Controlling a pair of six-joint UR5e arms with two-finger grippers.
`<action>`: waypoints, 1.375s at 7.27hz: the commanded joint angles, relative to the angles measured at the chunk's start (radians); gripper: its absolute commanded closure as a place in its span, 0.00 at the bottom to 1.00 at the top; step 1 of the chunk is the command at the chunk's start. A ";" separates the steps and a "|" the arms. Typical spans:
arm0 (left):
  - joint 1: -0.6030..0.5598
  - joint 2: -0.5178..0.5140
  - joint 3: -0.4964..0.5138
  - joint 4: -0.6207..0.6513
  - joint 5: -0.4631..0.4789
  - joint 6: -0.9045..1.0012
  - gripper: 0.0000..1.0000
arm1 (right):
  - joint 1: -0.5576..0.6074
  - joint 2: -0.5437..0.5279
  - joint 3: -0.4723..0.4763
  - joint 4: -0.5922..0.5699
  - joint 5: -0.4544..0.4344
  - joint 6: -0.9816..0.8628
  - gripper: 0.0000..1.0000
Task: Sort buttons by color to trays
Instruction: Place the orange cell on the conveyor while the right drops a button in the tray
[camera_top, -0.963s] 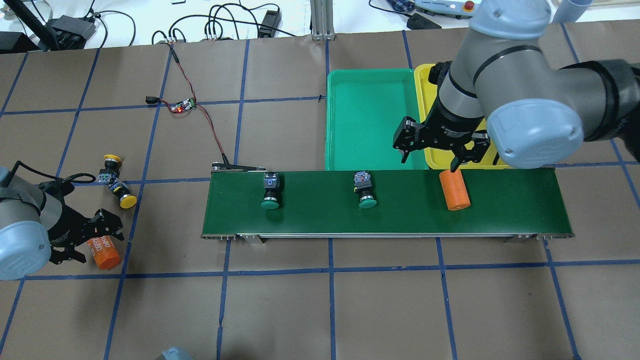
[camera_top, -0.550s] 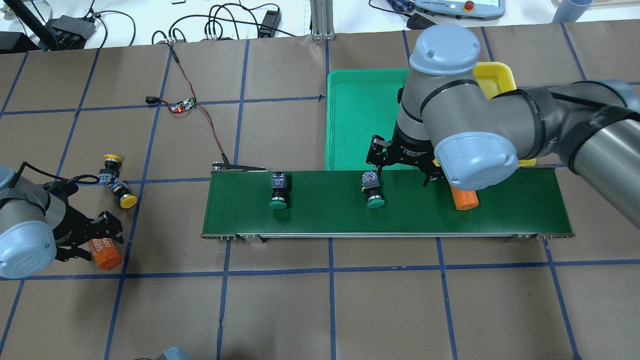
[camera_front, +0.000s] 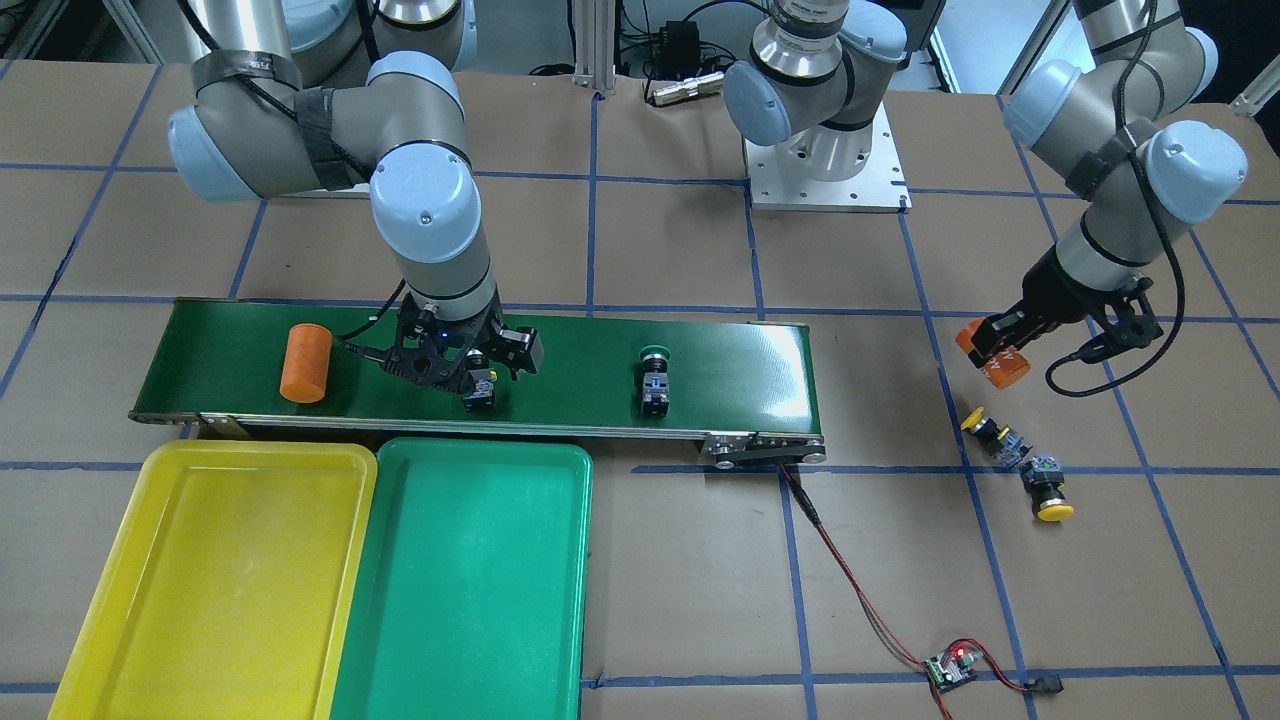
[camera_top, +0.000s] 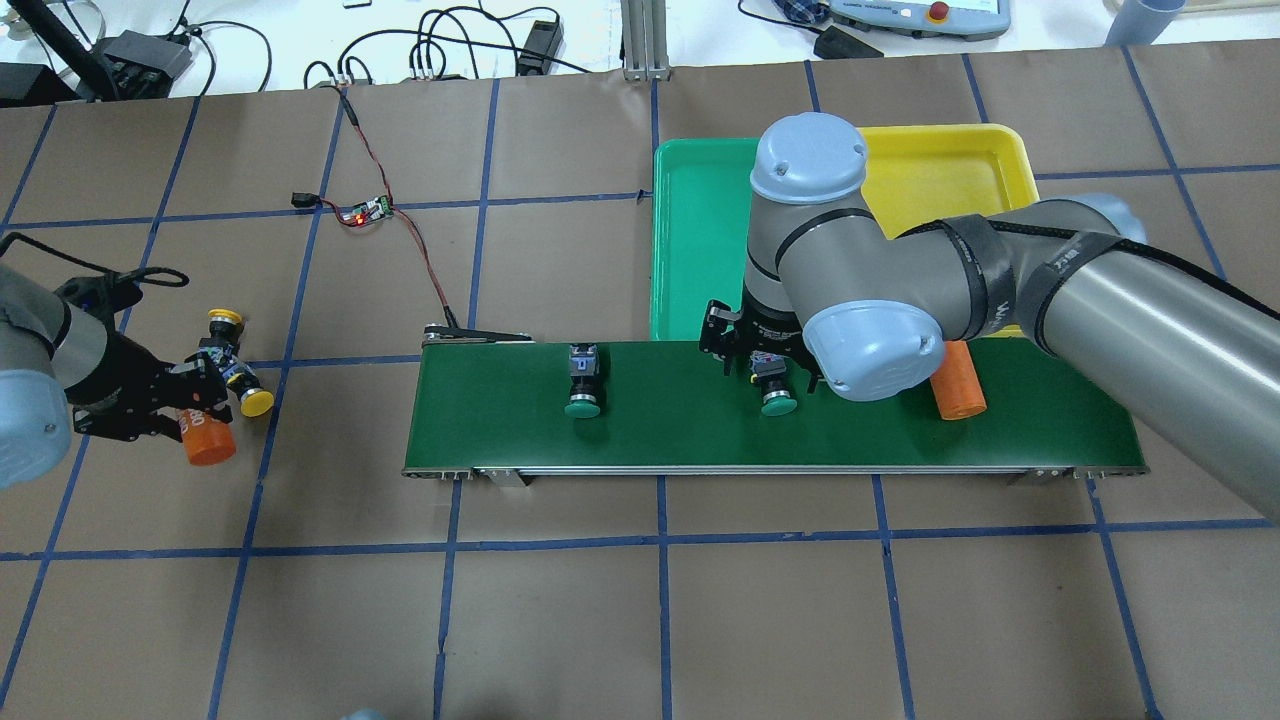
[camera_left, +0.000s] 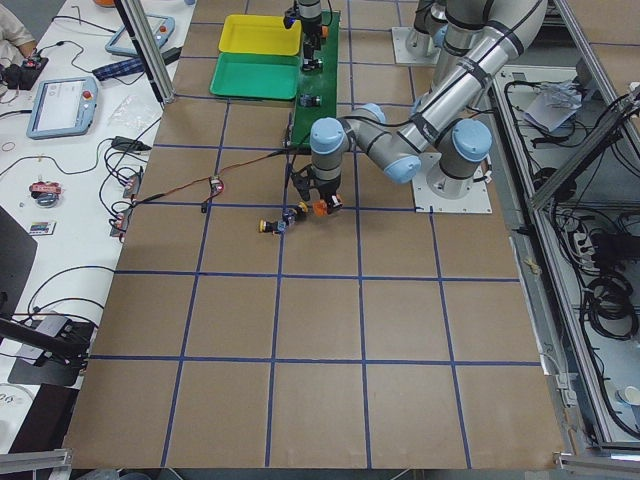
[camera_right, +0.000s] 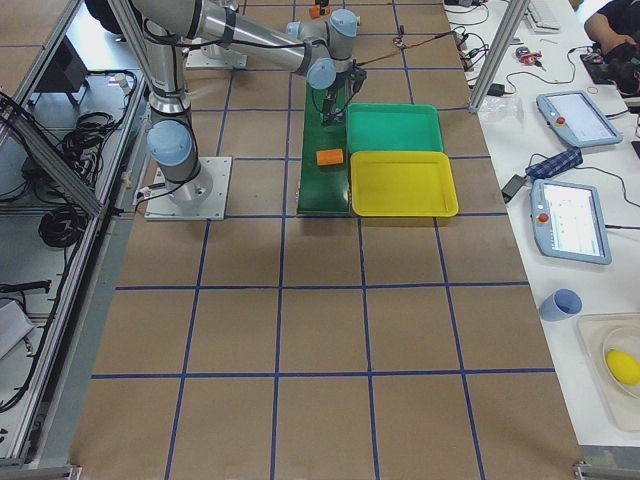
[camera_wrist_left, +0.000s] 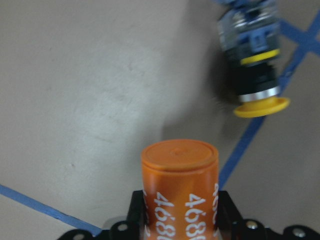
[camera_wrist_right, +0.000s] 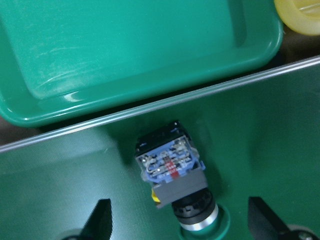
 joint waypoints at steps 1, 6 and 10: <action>-0.246 0.006 0.038 -0.022 -0.029 0.029 1.00 | -0.003 0.034 -0.002 0.001 -0.013 -0.008 0.40; -0.542 -0.034 0.055 -0.012 0.050 0.040 1.00 | -0.030 -0.004 -0.066 0.010 -0.017 -0.045 1.00; -0.543 -0.097 0.101 -0.010 -0.019 -0.078 1.00 | -0.141 0.080 -0.218 -0.042 -0.048 -0.207 1.00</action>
